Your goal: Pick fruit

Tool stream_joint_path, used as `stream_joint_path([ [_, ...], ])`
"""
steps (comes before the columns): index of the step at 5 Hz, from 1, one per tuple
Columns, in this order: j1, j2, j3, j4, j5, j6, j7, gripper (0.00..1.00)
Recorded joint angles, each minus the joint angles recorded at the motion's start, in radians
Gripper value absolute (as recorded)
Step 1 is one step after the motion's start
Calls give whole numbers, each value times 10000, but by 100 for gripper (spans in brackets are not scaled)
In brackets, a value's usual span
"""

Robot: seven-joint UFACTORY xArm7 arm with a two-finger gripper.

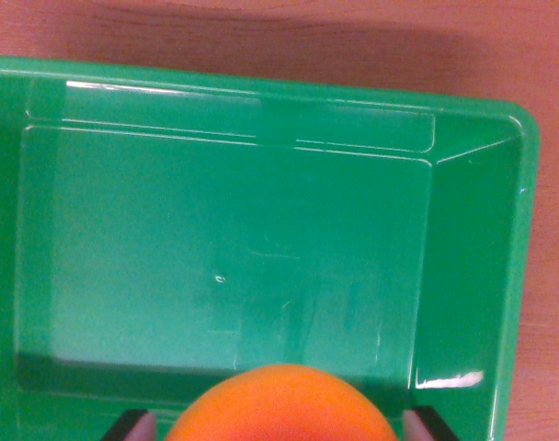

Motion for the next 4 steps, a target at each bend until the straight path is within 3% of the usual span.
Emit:
stream_joint_path([
  [4,4,-113,-1,239,-6,352,-1,100],
])
